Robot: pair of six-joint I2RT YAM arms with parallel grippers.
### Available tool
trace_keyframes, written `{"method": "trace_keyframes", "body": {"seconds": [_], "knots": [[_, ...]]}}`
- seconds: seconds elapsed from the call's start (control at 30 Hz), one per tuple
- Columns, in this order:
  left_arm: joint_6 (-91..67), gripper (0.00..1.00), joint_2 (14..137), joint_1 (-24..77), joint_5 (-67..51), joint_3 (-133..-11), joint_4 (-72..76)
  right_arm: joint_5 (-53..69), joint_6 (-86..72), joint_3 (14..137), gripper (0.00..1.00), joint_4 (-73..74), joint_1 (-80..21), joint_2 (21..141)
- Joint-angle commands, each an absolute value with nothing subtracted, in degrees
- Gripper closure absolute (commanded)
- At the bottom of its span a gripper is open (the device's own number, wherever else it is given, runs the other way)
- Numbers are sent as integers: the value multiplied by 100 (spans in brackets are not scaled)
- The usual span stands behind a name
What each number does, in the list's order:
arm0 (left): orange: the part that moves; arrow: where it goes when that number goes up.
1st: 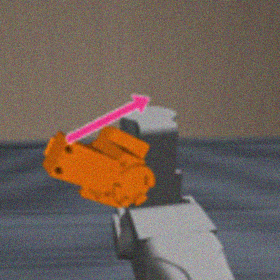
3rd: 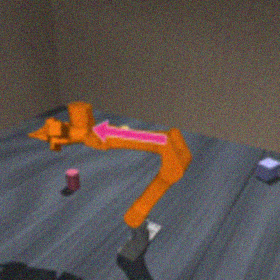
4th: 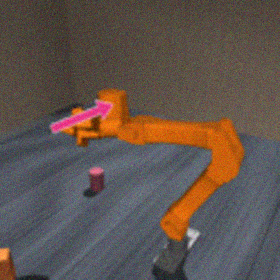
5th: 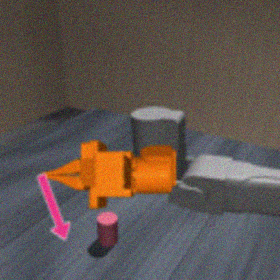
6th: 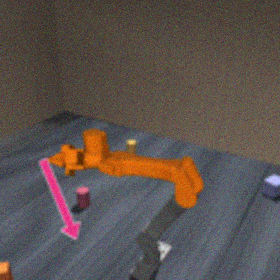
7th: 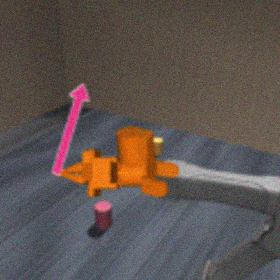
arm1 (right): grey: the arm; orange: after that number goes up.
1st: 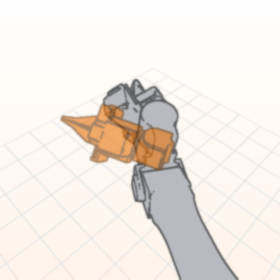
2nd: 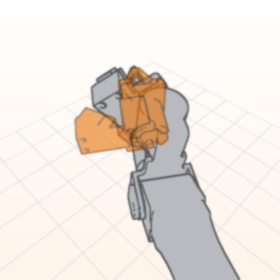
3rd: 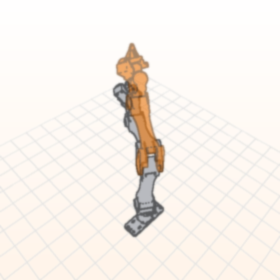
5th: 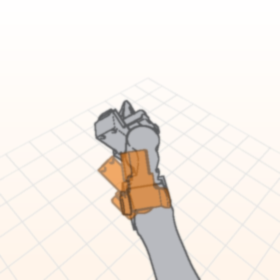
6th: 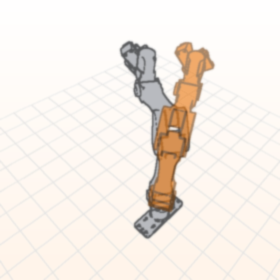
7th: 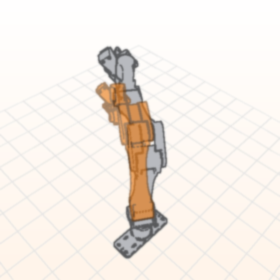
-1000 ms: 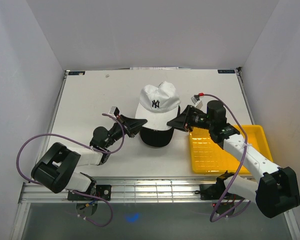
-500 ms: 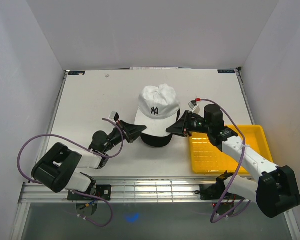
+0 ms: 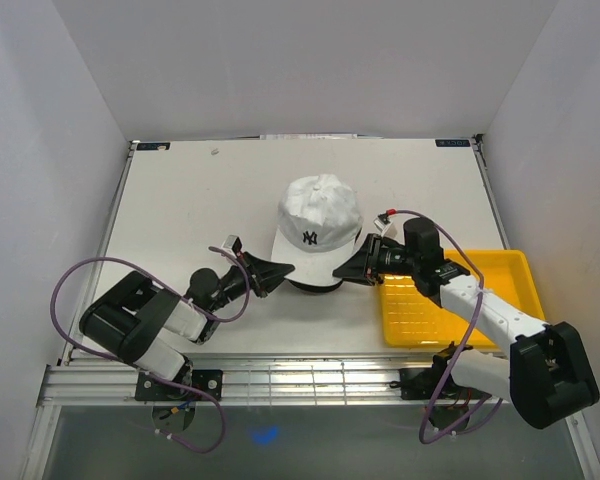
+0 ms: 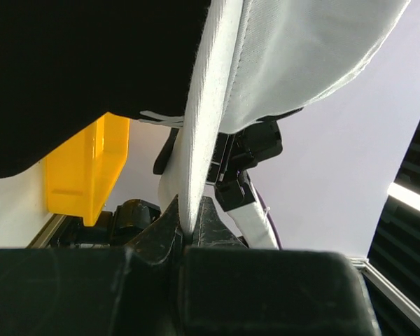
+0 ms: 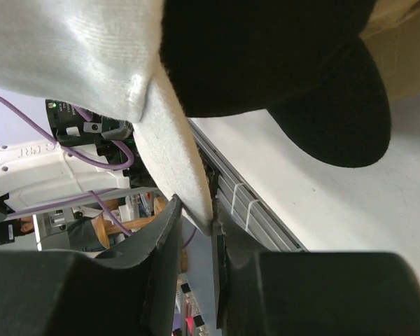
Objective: Stack the hats
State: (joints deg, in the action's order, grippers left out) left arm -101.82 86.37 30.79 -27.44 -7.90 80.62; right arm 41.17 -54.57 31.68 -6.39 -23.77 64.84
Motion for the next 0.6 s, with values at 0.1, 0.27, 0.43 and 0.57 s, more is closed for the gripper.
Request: {"method": "trace_keyframes", "body": {"seconds": [0.1, 0.27, 0.43, 0.57], "knots": [[-10195, 100, 9000, 3103, -3480, -483, 8552, 2944, -4983, 2909, 82, -299, -2048, 6723], [-10081, 100, 9000, 3103, -3507, -501, 8245, 2830, -4904, 2856, 82, -237, -2021, 6794], [-9853, 100, 8843, 3103, -3542, -641, 7586, 2707, -4764, 2848, 82, -53, -1995, 6899], [-9642, 100, 8605, 3103, -3481, -703, 6823, 2672, -4711, 2804, 83, -18, -1986, 7013]]}}
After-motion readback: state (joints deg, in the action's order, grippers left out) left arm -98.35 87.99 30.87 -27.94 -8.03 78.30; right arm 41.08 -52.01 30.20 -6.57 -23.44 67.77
